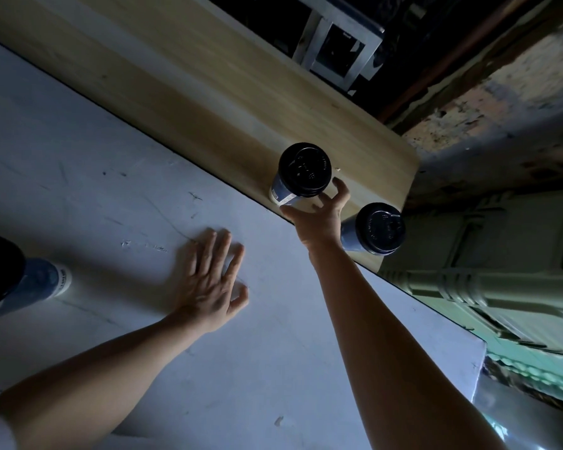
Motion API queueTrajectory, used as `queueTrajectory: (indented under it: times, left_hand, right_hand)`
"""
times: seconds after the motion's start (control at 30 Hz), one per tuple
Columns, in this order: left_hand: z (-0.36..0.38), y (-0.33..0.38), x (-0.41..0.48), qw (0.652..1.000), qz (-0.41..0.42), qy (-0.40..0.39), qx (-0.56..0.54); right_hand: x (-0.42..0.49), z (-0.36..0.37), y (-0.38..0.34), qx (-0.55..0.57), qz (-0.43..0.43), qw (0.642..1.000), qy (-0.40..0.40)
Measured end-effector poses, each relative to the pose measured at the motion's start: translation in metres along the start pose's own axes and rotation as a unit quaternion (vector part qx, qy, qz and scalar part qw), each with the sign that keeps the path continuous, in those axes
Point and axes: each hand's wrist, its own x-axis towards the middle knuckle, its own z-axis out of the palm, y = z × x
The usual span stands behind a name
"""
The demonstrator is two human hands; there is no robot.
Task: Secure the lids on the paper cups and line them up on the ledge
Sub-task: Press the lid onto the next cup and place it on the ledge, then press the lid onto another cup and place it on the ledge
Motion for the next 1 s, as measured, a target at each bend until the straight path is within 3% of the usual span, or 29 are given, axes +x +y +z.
queueTrajectory:
  times: [0.13, 0.17, 0.23, 0.3, 0.63, 1.0]
  left_hand:
    - [-0.005, -0.002, 0.001, 0.999, 0.003, -0.049, -0.005]
    - [-0.007, -0.003, 0.001, 0.998, 0.004, -0.059, -0.014]
    - [-0.012, -0.007, 0.000, 0.996, 0.007, -0.079, -0.034]
    - [-0.017, -0.012, -0.009, 0.995, 0.014, -0.097, -0.035]
    - [-0.029, -0.043, -0.156, 0.991, -0.021, -0.129, -0.010]
    - [-0.058, -0.144, -0.244, 0.965, -0.210, -0.154, -0.036]
  right_hand:
    - [-0.031, -0.015, 0.008, -0.166, 0.007, 0.985, -0.056]
    - [-0.042, -0.017, 0.016, -0.248, -0.008, 0.963, -0.101]
    - [-0.067, -0.018, 0.038, -0.425, -0.042, 0.885, -0.188]
    - [-0.096, -0.015, 0.066, -0.509, -0.046, 0.828, -0.231]
    - [-0.228, 0.027, 0.140, -0.533, -0.062, 0.805, -0.254]
    - [-0.269, 0.076, 0.115, -0.588, -0.092, 0.731, -0.333]
